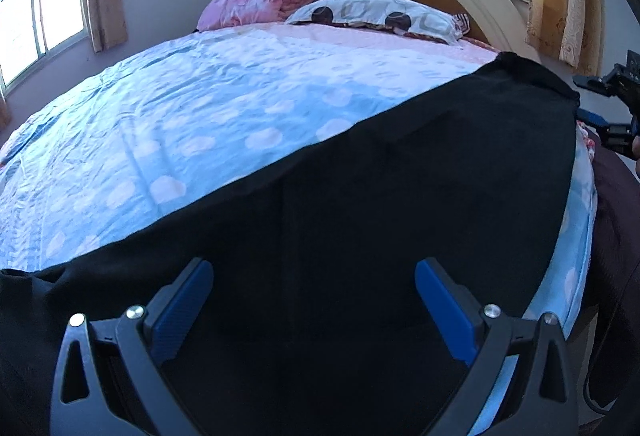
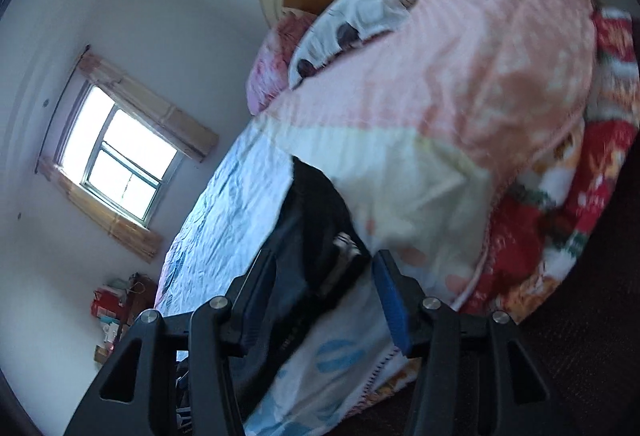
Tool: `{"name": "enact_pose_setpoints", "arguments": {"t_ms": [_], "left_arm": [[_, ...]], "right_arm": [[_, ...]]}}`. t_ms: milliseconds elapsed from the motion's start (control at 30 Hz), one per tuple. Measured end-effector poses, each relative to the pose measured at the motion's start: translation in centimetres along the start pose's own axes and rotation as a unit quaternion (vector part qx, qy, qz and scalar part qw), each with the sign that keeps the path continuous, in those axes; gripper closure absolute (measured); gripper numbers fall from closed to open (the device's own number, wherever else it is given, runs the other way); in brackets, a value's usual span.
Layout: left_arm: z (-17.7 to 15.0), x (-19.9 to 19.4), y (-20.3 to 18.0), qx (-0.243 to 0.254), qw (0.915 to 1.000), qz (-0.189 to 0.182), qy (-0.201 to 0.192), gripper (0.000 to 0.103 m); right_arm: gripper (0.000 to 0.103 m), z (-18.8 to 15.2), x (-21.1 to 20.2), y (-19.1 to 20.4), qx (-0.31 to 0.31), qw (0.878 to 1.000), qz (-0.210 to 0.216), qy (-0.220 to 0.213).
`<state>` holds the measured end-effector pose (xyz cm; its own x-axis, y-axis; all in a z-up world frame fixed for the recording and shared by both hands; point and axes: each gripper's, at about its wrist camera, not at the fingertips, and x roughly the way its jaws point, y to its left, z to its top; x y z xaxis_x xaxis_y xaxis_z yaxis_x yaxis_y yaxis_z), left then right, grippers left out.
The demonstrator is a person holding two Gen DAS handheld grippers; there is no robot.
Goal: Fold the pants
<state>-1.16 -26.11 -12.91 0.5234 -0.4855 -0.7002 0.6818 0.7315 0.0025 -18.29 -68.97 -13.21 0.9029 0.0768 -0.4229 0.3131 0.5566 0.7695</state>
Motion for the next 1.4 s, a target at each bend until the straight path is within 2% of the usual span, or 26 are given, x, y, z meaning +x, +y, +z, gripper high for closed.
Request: {"name": "enact_pose_setpoints", "arguments": {"t_ms": [133, 233, 300, 367, 600, 800, 933, 967, 1133, 1267, 1400], "left_arm": [[-0.1, 0.0, -0.2, 0.004, 1.0, 0.004, -0.001, 0.0], [-0.1, 0.1, -0.1, 0.003, 1.0, 0.002, -0.001, 0.0], [0.0, 0.1, 0.1, 0.0, 1.0, 0.001, -0.003, 0.0], [-0.1, 0.0, 0.3, -0.004, 1.0, 0.0, -0.006, 0.0], [0.0, 0.1, 0.5, -0.007, 1.0, 0.0, -0.006, 0.0], [0.0, 0.3, 0.2, 0.001, 1.0, 0.004, -0.006, 0.0], [-0.1, 0.3, 0.4, 0.0, 1.0, 0.004, -0.007, 0.0], [-0.1, 0.3, 0.5, 0.001, 1.0, 0.004, -0.007, 0.0], [0.1, 0.3, 0.9, -0.007, 0.9999, 0.0, -0.009, 0.0], [0.1, -0.7, 1.6, -0.037, 0.999, -0.018, -0.017, 0.0], [-0.5, -2.0, 2.7, -0.065, 0.9974, -0.02, -0.024, 0.0]], "right_arm": [[0.051, 0.5, 1.2, -0.5, 0.012, 1.0, 0.003, 0.017], [0.051, 0.5, 1.7, -0.5, 0.004, 1.0, 0.006, 0.012], [0.059, 0.4, 2.0, -0.8, 0.012, 1.0, -0.001, 0.002], [0.064, 0.2, 1.8, -1.3, 0.026, 1.0, 0.011, -0.005], [0.065, 0.0, 1.0, -2.4, 0.087, 0.996, 0.029, 0.002], [0.065, -0.4, 0.9, -2.5, 0.083, 0.996, 0.036, 0.009], [0.065, -0.1, 1.8, -1.9, 0.068, 0.997, 0.03, 0.007], [0.079, -0.1, 1.7, -1.6, 0.062, 0.998, 0.027, 0.002], [0.087, -0.3, 1.1, 1.0, 0.011, 0.998, 0.057, -0.009], [0.089, -0.9, 0.6, 4.8, -0.039, 0.996, 0.086, 0.0], [0.089, -3.0, 1.4, 10.0, -0.099, 0.989, 0.109, 0.024]]}}
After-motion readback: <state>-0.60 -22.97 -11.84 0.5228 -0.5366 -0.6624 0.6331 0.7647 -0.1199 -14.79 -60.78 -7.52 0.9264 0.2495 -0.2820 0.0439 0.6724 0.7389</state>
